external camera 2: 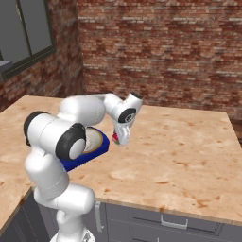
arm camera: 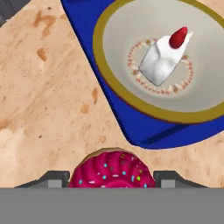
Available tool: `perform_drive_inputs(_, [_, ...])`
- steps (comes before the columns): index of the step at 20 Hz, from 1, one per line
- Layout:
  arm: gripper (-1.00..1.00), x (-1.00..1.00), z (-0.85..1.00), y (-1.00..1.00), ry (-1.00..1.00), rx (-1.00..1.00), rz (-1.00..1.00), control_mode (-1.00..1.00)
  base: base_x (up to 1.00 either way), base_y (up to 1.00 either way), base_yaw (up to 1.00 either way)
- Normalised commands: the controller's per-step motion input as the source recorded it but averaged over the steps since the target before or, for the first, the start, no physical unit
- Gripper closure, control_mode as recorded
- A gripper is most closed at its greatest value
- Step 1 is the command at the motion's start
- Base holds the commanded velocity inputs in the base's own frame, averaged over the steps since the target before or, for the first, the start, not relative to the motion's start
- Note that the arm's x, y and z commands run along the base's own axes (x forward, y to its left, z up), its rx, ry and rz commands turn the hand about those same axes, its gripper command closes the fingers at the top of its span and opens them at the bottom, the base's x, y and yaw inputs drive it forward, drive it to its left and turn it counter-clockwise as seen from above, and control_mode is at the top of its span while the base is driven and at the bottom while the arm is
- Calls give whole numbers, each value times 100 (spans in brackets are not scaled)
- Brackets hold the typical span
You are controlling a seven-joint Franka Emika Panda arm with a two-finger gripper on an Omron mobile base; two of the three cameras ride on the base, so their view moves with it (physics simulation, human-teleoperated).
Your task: Place the bowl with cake and the cupcake onto the tray.
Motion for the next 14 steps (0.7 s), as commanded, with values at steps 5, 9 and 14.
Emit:
perform_drive_inputs(5, [100, -55, 30, 4, 0, 0, 0, -100, 0, 0, 0])
perform_drive_inputs(9, [100, -59, 24, 18, 0, 0, 0, -100, 0, 0, 0])
perform_drive_inputs(14, [100, -58, 22, 30, 0, 0, 0, -100, 0, 0, 0])
